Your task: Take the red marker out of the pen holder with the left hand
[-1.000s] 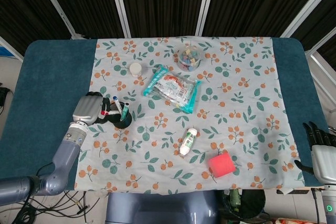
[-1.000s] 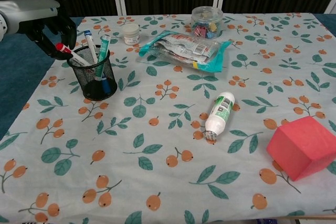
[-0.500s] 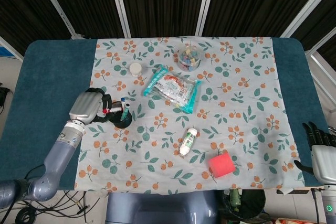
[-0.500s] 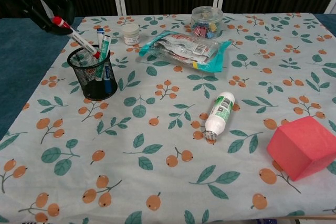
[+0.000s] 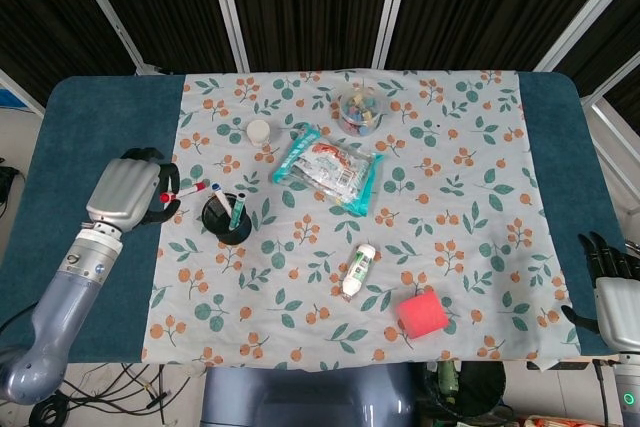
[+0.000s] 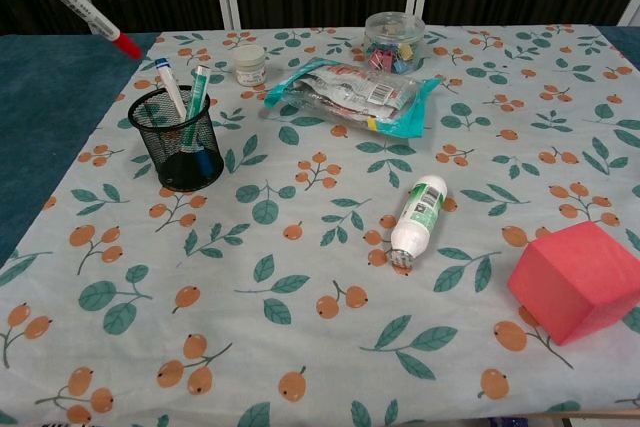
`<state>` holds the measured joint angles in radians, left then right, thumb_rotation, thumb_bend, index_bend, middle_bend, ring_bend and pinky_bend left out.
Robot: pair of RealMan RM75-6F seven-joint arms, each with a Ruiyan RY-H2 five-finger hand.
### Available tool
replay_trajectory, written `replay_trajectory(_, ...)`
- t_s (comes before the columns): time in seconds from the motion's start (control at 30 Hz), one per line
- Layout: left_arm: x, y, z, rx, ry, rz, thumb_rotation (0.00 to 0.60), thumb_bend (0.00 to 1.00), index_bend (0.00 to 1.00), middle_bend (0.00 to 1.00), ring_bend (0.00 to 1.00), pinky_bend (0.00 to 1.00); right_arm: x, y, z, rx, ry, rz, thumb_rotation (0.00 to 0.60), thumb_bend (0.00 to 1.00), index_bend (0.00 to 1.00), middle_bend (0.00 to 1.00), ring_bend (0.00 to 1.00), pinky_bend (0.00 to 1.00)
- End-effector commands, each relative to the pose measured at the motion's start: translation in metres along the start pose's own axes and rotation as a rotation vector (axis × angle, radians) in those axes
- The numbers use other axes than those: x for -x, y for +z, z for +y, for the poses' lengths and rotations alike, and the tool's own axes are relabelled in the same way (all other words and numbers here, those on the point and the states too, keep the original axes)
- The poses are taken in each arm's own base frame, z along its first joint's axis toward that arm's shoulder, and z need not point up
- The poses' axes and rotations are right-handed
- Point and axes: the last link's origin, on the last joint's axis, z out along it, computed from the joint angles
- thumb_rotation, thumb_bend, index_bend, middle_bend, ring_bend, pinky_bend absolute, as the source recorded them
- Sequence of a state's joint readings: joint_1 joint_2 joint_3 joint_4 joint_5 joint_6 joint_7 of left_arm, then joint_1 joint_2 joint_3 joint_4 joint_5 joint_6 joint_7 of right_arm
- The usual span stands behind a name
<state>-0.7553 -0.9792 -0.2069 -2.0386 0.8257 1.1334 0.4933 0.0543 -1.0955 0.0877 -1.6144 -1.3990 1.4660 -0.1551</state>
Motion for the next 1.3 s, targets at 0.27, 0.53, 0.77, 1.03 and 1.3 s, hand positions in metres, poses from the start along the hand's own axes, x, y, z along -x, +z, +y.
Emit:
replay_trajectory(0.27, 0.050, 0.004, -0.038, -0.067, 0.127, 0.112, 0.600, 0.38, 0.61, 0.59, 0.23, 0.25, 0.000, 0.000, 0.001, 0.005, 0.001, 0.001, 0.600, 0.01, 0.07, 0.09, 0.16, 0.17)
replay_trajectory(0.53, 0.101, 0.027, -0.049, -0.108, 0.051, 0.022, 0.600, 0.38, 0.61, 0.59, 0.23, 0.24, 0.002, 0.002, 0.002, 0.008, -0.006, -0.008, 0.600, 0.01, 0.07, 0.09, 0.16, 0.17)
replay_trajectory(0.77, 0.109, 0.040, -0.032, -0.075, -0.003, 0.056, 0.600, 0.38, 0.61, 0.59, 0.23, 0.24, 0.003, 0.001, 0.002, 0.007, -0.011, -0.012, 0.600, 0.01, 0.07, 0.09, 0.16, 0.17)
replay_trajectory(1.03, 0.123, 0.033, -0.031, -0.026, 0.160, -0.091, 0.600, 0.20, 0.41, 0.38, 0.14, 0.21, 0.001, 0.001, 0.003, 0.011, -0.002, -0.006, 0.600, 0.01, 0.07, 0.09, 0.16, 0.17)
replay_trajectory(1.3, 0.088, 0.009, -0.013, 0.022, 0.124, -0.051, 0.600, 0.10, 0.14, 0.12, 0.04, 0.16, -0.001, 0.000, 0.002, 0.002, 0.006, 0.002, 0.600, 0.01, 0.07, 0.09, 0.16, 0.17)
